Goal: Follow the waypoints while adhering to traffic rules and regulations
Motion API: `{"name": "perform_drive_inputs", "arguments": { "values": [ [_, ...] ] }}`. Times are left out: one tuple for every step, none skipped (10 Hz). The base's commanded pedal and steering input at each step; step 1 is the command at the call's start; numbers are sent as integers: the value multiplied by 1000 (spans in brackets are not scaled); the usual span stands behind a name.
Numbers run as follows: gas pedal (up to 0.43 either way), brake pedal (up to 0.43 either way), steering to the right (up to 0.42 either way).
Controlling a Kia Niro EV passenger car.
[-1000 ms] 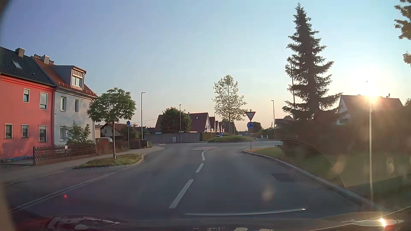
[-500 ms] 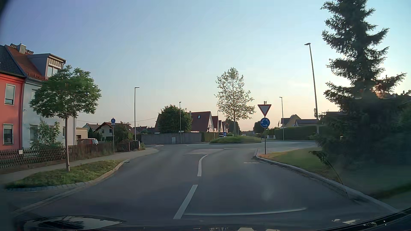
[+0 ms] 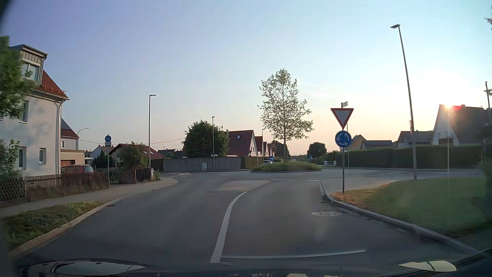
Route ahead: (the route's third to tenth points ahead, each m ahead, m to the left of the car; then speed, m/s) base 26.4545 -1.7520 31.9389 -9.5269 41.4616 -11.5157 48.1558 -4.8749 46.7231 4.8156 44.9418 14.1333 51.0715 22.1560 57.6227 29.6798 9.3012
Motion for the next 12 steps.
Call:
{"name": "perform_drive_inputs", "arguments": {
  "values": [
    [0, 220, 5],
    [0, 226, 8],
    [0, 213, 10],
    [0, 226, 13],
    [0, 226, 14],
    [0, 226, 14],
    [0, 232, 15],
    [0, 232, 19],
    [0, 232, 30],
    [0, 226, 43],
    [0, 232, 56],
    [0, 226, 69]
  ]
}}
